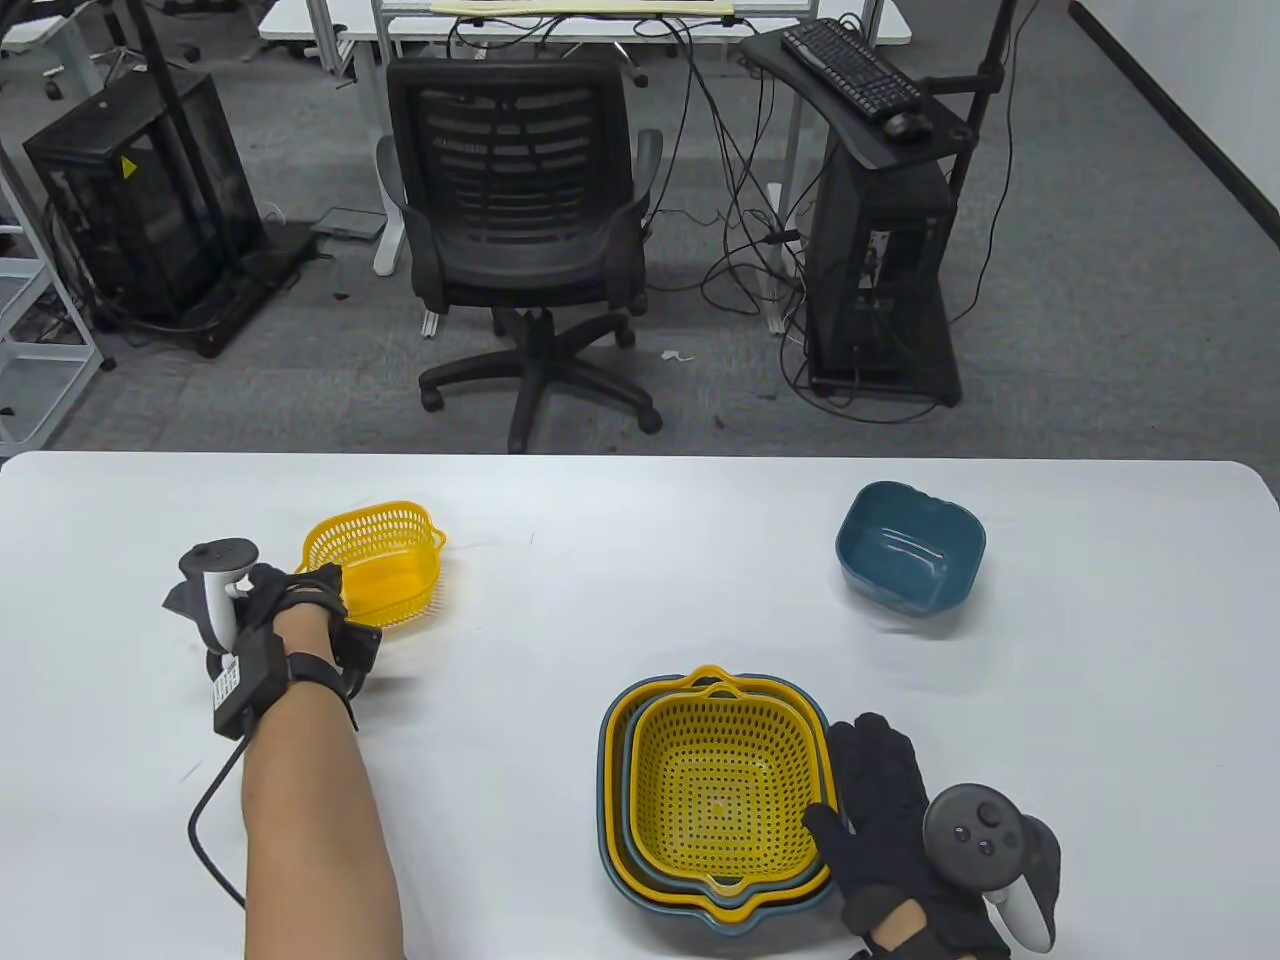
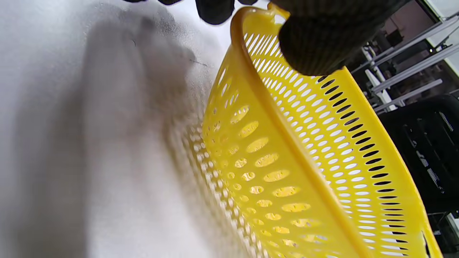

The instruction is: Nest basins with drain baskets

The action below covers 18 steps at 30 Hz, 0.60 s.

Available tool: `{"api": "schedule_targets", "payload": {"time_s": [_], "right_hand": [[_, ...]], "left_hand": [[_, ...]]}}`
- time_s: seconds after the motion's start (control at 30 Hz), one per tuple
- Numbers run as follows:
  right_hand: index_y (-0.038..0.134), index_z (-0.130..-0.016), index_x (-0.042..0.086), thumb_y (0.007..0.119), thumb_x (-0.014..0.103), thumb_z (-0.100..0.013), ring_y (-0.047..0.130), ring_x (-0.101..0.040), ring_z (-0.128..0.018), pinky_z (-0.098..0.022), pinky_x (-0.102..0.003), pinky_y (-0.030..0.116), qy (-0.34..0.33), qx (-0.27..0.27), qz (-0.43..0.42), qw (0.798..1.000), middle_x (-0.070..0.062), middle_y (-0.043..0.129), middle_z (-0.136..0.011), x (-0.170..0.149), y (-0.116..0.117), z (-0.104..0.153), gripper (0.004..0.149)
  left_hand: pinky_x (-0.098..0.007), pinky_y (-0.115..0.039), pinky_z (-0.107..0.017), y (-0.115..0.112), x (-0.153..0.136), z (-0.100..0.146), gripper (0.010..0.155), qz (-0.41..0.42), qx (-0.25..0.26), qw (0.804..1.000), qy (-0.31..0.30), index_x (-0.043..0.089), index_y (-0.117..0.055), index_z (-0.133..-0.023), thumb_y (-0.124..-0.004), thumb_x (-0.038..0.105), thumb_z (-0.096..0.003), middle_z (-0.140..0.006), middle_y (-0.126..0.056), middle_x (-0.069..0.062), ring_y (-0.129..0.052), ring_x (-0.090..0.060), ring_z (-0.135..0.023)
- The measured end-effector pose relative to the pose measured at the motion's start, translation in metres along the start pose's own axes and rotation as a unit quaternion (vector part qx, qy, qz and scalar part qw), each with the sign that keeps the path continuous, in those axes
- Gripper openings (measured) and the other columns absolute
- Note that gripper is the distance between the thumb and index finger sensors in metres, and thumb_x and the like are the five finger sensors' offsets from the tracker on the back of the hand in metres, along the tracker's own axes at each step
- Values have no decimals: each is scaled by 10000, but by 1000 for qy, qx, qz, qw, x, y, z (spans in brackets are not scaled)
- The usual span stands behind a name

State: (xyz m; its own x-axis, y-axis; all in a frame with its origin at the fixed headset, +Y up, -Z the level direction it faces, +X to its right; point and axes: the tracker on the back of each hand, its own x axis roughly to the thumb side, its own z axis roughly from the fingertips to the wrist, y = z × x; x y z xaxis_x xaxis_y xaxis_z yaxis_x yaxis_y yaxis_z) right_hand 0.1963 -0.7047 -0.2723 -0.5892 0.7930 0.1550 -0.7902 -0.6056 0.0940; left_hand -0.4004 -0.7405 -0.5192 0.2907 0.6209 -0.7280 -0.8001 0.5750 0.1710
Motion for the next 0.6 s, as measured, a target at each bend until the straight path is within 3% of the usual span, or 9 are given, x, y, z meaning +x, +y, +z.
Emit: {"api": "schedule_targets", "payload": {"time_s": [0.23,0.6], "right_hand": [[300,-1078,188,701,425,-527,65,-481,-1001,-640,-764,239,6,6,-2,1000,-134,95,-1138,-1,0,0,722],[297,-1078,188,700,427,-527,62,-479,-1000,-639,-763,235,10,4,-6,1000,-135,94,-1138,-2,-2,1,724]], "left_hand": [[-455,-562,-739,-7,1,2,702,-11,31,999,0,341,-383,-1126,-752,390,-530,-1141,-598,12,-525,-299,-1052],[-419,-737,-657,0,-4,8,632,28,43,999,-7,303,-517,-1108,-759,362,-527,-1042,-792,17,-770,-297,-955]]}}
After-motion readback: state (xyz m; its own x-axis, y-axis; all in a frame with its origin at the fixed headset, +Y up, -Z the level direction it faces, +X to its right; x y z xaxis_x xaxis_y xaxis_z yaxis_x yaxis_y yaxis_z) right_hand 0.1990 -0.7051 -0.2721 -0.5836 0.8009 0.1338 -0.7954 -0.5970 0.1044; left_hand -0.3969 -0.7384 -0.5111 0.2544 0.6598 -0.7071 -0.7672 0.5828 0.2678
